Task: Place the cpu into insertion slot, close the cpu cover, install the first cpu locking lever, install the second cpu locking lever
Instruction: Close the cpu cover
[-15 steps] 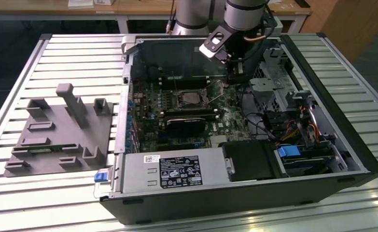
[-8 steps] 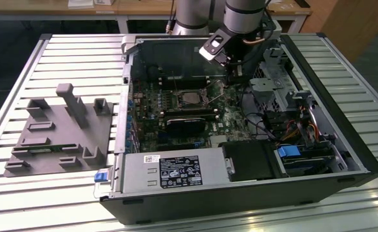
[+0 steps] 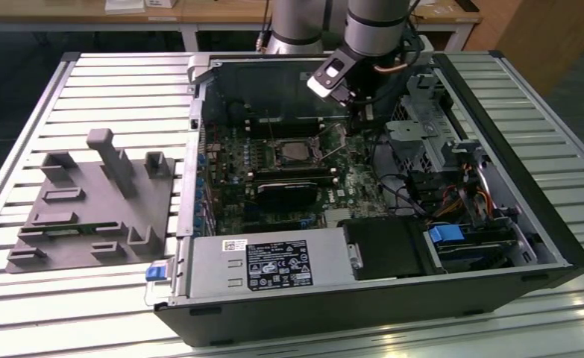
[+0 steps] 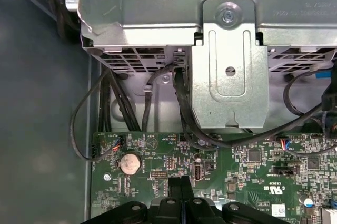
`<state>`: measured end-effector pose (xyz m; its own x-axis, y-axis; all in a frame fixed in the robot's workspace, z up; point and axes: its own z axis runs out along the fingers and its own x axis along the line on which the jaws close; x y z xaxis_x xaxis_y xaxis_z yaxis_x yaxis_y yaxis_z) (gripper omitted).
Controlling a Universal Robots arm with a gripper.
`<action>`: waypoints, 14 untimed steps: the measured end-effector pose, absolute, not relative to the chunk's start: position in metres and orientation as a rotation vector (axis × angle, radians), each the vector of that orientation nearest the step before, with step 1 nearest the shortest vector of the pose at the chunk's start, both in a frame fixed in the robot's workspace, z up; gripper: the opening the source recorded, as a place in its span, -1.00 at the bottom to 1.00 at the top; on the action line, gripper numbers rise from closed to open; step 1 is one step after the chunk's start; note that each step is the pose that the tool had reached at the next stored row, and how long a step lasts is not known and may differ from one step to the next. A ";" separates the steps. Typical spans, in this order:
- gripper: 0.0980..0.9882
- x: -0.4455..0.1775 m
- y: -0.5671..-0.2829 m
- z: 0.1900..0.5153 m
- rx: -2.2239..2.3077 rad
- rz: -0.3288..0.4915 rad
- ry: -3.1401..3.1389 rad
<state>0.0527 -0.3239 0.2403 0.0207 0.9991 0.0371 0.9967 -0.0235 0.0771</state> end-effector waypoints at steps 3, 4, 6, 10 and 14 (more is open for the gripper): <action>-0.98 0.053 -0.324 0.239 2.223 0.125 2.175; -0.98 0.053 -0.324 0.238 2.223 0.125 2.175; -0.98 0.053 -0.324 0.238 2.223 0.125 2.175; -0.98 0.053 -0.324 0.237 2.223 0.125 2.175; -0.98 0.053 -0.324 0.237 2.223 0.125 2.175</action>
